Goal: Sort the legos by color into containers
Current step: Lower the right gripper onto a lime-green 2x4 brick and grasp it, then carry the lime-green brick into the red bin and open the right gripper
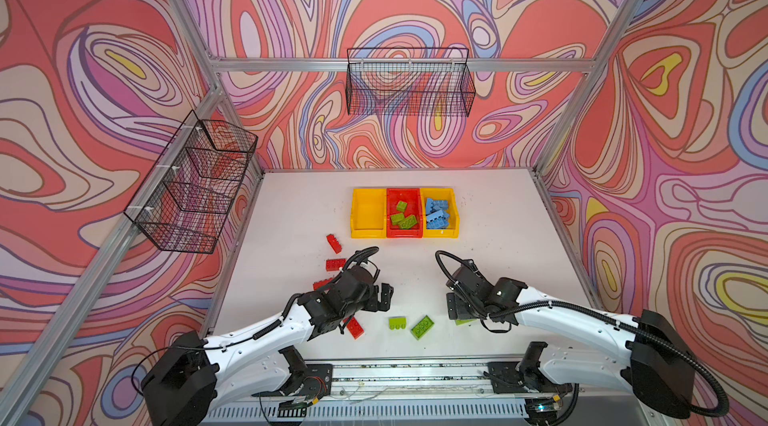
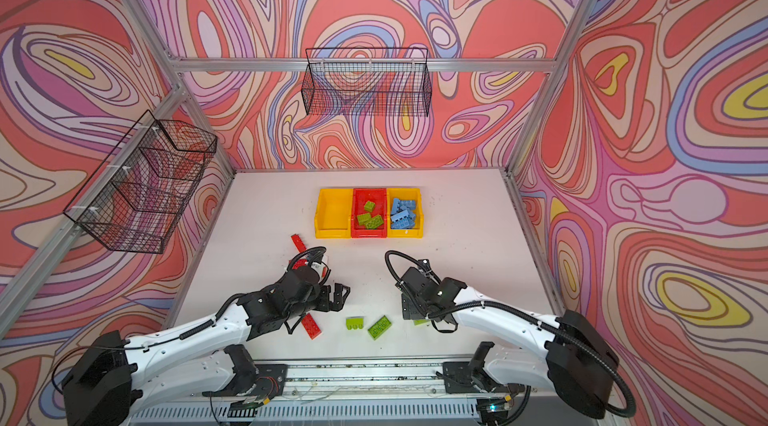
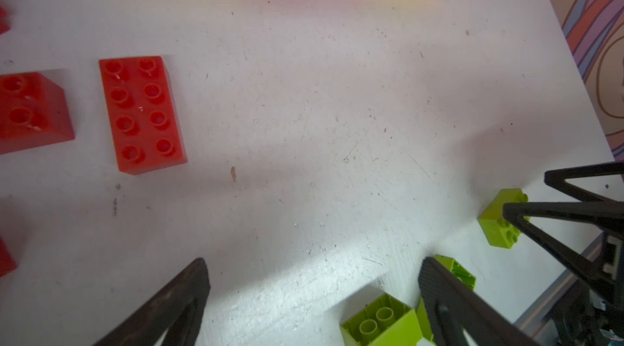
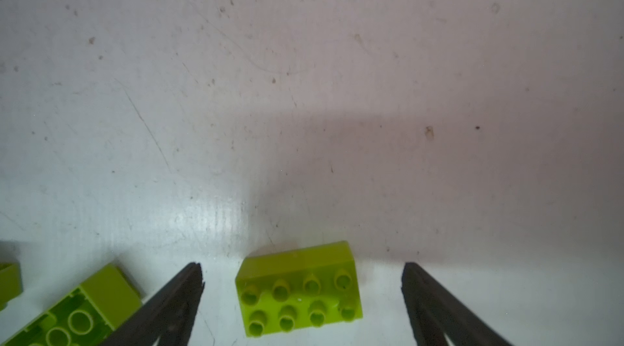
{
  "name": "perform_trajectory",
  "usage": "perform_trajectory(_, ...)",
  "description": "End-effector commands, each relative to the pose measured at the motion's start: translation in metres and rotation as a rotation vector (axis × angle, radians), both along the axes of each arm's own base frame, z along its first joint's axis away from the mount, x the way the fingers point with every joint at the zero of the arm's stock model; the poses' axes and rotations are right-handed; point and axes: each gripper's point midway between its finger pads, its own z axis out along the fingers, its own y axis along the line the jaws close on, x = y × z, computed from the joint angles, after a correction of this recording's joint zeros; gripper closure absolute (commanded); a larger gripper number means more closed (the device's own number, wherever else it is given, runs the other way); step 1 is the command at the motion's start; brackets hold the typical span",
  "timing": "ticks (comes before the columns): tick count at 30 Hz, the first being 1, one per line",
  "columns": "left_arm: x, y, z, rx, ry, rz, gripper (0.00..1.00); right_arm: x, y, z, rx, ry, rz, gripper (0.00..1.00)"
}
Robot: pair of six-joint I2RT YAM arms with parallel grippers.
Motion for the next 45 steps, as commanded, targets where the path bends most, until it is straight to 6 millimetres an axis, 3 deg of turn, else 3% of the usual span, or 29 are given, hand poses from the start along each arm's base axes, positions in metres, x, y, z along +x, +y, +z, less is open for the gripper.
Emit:
perform_trajectory(1, 0.002, -0.010, 0.015, -0.058, -0.025, -0.017, 0.00, -0.004, 0.001, -0.004, 0.040, 0.007, -0.045, 0.04)
perform_trajectory(13, -0.005, 0.021, 0.020, -0.042, -0.078, 0.056, 0.00, -0.021, 0.023, -0.024, 0.065, 0.073, 0.014, 0.15)
perform_trajectory(22, -0.006, 0.024, 0.018, -0.025, -0.079, 0.053, 0.00, -0.021, 0.025, -0.034, 0.008, 0.079, -0.001, 0.48)
perform_trajectory(26, -0.009, 0.030, 0.018, -0.016, -0.082, 0.060, 0.00, -0.009, 0.031, -0.022, 0.005, 0.032, -0.005, 0.52)
perform_trajectory(31, -0.011, 0.039, 0.023, -0.015, -0.111, 0.080, 0.00, 0.033, 0.053, 0.027, 0.019, -0.135, 0.001, 0.52)
perform_trajectory(38, -0.016, 0.048, 0.023, 0.011, -0.104, 0.081, 0.00, 0.133, 0.092, 0.085, 0.016, -0.298, 0.051, 0.52)
perform_trajectory(42, -0.022, 0.059, 0.021, 0.024, -0.098, 0.103, 0.00, 0.194, 0.110, 0.104, 0.031, -0.352, 0.074, 0.53)
perform_trajectory(45, -0.025, 0.069, 0.021, 0.014, -0.104, 0.133, 0.00, 0.234, 0.121, 0.097, 0.043, -0.347, 0.086, 0.53)
